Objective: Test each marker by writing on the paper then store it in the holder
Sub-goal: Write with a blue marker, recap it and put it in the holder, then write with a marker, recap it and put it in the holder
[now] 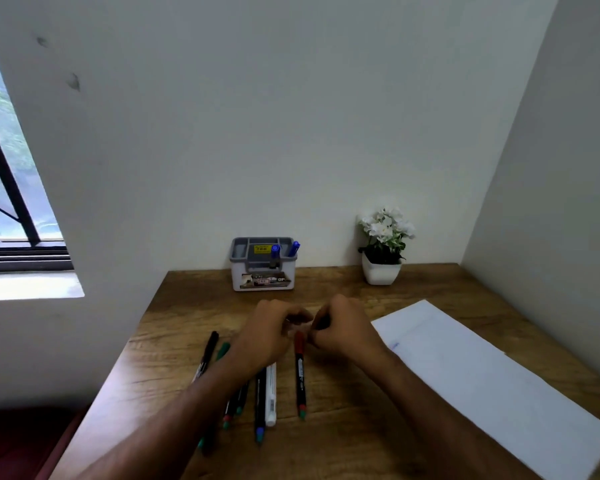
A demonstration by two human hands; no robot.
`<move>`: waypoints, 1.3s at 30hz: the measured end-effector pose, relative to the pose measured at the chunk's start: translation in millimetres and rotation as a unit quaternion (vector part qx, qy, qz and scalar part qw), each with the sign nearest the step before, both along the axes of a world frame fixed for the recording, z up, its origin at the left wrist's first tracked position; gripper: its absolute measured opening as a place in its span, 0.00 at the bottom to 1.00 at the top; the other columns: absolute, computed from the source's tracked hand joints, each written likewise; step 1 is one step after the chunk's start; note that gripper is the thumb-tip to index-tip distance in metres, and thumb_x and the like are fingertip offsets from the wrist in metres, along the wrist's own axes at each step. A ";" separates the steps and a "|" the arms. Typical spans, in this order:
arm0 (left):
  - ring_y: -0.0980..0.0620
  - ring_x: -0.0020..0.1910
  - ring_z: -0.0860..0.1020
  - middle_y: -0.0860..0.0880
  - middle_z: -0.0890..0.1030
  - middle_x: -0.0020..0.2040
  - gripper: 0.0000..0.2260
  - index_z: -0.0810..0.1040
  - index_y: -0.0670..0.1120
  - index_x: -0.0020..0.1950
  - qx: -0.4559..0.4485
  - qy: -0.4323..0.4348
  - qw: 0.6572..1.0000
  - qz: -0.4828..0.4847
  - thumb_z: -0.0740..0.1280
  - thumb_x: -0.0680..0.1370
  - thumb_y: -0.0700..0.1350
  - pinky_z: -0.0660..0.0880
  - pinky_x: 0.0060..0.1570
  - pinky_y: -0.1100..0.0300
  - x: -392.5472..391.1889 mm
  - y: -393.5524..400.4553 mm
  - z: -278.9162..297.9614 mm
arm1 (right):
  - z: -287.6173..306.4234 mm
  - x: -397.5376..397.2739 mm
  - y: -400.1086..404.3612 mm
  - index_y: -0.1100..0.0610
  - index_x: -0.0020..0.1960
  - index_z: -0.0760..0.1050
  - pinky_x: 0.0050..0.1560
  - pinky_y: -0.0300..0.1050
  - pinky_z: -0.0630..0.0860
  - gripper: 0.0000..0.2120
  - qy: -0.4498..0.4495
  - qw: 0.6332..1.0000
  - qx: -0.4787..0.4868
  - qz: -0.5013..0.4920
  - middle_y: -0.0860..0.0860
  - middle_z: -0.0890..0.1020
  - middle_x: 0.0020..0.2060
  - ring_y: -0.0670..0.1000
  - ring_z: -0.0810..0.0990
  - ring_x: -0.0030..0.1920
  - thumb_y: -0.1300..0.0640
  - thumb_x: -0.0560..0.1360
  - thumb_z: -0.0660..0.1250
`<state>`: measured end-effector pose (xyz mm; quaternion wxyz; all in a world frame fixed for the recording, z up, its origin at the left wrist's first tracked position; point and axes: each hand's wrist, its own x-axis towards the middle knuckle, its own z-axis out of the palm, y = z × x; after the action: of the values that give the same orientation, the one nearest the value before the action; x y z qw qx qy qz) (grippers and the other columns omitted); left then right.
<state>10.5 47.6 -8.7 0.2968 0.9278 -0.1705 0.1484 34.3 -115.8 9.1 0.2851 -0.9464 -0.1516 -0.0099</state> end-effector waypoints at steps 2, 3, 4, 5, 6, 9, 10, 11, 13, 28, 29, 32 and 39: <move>0.66 0.53 0.76 0.54 0.83 0.57 0.21 0.81 0.49 0.61 0.021 0.004 1.000 -0.019 0.65 0.73 0.30 0.68 0.51 0.80 -2.4 1.0 -2.0 | -3.1 -8.5 1.0 0.54 0.42 0.83 0.32 0.38 0.71 0.10 0.033 0.999 -0.005 -0.007 0.48 0.82 0.34 0.44 0.80 0.36 0.48 0.69 0.77; 0.66 0.53 0.76 0.54 0.83 0.57 0.22 0.81 0.49 0.61 0.030 0.004 0.999 -0.027 0.65 0.72 0.29 0.67 0.50 0.81 -3.6 0.8 -2.2 | -4.5 -13.0 2.1 0.53 0.41 0.80 0.31 0.38 0.70 0.10 0.040 0.999 -0.006 -0.008 0.47 0.80 0.34 0.44 0.79 0.36 0.48 0.69 0.76; 0.66 0.52 0.76 0.54 0.83 0.57 0.22 0.81 0.48 0.61 0.039 0.003 0.999 -0.033 0.65 0.72 0.29 0.66 0.50 0.82 -4.6 0.2 -1.6 | -5.4 -17.3 3.4 0.52 0.39 0.77 0.32 0.39 0.70 0.11 0.042 0.999 -0.011 -0.007 0.47 0.79 0.33 0.44 0.77 0.35 0.48 0.69 0.76; 0.65 0.52 0.76 0.53 0.83 0.57 0.22 0.81 0.48 0.61 0.046 0.001 0.998 -0.037 0.66 0.72 0.30 0.66 0.49 0.82 -5.6 0.0 -0.7 | -5.9 -21.2 4.9 0.51 0.38 0.74 0.32 0.39 0.69 0.12 0.039 0.999 -0.018 -0.004 0.47 0.78 0.34 0.44 0.77 0.36 0.48 0.68 0.76; 0.64 0.52 0.77 0.53 0.83 0.56 0.21 0.81 0.48 0.61 0.050 0.000 0.998 -0.041 0.67 0.72 0.31 0.67 0.49 0.81 -6.4 0.1 0.6 | -5.7 -24.5 6.2 0.50 0.39 0.72 0.34 0.39 0.69 0.13 0.036 0.999 -0.024 -0.002 0.47 0.77 0.35 0.45 0.77 0.37 0.49 0.68 0.76; 0.61 0.53 0.79 0.52 0.84 0.55 0.21 0.81 0.47 0.61 0.053 0.008 0.997 -0.051 0.67 0.72 0.31 0.69 0.51 0.78 -5.9 1.6 0.6 | -3.1 -30.3 8.0 0.50 0.40 0.71 0.38 0.40 0.73 0.12 0.035 0.999 -0.033 -0.001 0.48 0.77 0.38 0.46 0.77 0.41 0.52 0.70 0.75; 0.61 0.53 0.79 0.53 0.84 0.55 0.20 0.81 0.48 0.61 0.056 0.014 0.997 -0.052 0.68 0.72 0.31 0.70 0.52 0.77 -5.1 1.7 -0.3 | -2.3 -30.6 7.5 0.52 0.42 0.73 0.40 0.42 0.77 0.11 0.034 0.999 -0.032 -0.006 0.49 0.79 0.39 0.46 0.78 0.42 0.52 0.70 0.75; 0.61 0.53 0.79 0.53 0.83 0.55 0.19 0.81 0.48 0.60 0.057 0.020 0.997 -0.049 0.68 0.73 0.32 0.72 0.53 0.75 -4.1 1.6 -1.0 | -1.4 -30.3 6.4 0.53 0.43 0.76 0.43 0.44 0.80 0.10 0.033 0.999 -0.028 -0.014 0.49 0.81 0.39 0.47 0.80 0.42 0.51 0.70 0.75; 0.62 0.52 0.79 0.54 0.84 0.54 0.16 0.82 0.49 0.58 0.049 0.027 0.998 -0.042 0.68 0.74 0.33 0.76 0.55 0.67 -1.3 0.8 -0.8 | 0.4 -26.9 3.0 0.54 0.43 0.79 0.46 0.47 0.83 0.09 0.026 0.999 -0.018 -0.030 0.50 0.83 0.38 0.47 0.82 0.42 0.50 0.70 0.76; 0.63 0.42 0.81 0.53 0.86 0.44 0.08 0.86 0.46 0.49 -0.037 -0.028 0.997 -0.059 0.73 0.73 0.37 0.76 0.47 0.70 18.9 -39.0 15.2 | 2.1 -16.4 -46.2 0.58 0.47 0.84 0.29 0.31 0.65 0.16 0.003 0.998 0.035 0.048 0.44 0.75 0.28 0.42 0.72 0.27 0.47 0.81 0.65; 0.63 0.42 0.81 0.53 0.86 0.43 0.08 0.86 0.46 0.49 -0.036 -0.029 0.997 -0.056 0.73 0.73 0.37 0.76 0.48 0.70 19.8 -41.5 14.9 | 2.6 -16.2 -47.3 0.58 0.47 0.84 0.31 0.32 0.63 0.16 0.001 0.998 0.027 0.051 0.44 0.74 0.28 0.42 0.71 0.28 0.47 0.82 0.65; 0.64 0.41 0.81 0.53 0.86 0.43 0.08 0.86 0.46 0.49 -0.041 -0.023 0.998 -0.046 0.73 0.72 0.36 0.74 0.46 0.74 22.8 -47.2 13.8 | 0.1 -13.3 -50.3 0.53 0.39 0.78 0.33 0.34 0.62 0.17 -0.003 0.999 0.012 0.042 0.45 0.73 0.28 0.44 0.70 0.29 0.45 0.81 0.64; 0.66 0.41 0.80 0.53 0.86 0.45 0.07 0.85 0.47 0.48 -0.039 0.001 0.999 -0.014 0.73 0.73 0.37 0.74 0.45 0.75 28.9 -52.2 11.3 | 0.3 -7.5 -64.7 0.55 0.33 0.79 0.30 0.35 0.59 0.19 -0.010 1.000 0.007 0.000 0.46 0.72 0.24 0.44 0.69 0.26 0.46 0.79 0.68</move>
<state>39.4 -4.6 2.6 0.3351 0.9131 -0.1770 0.1503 26.8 -180.5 9.4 0.2903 -0.9441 -0.1547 -0.0202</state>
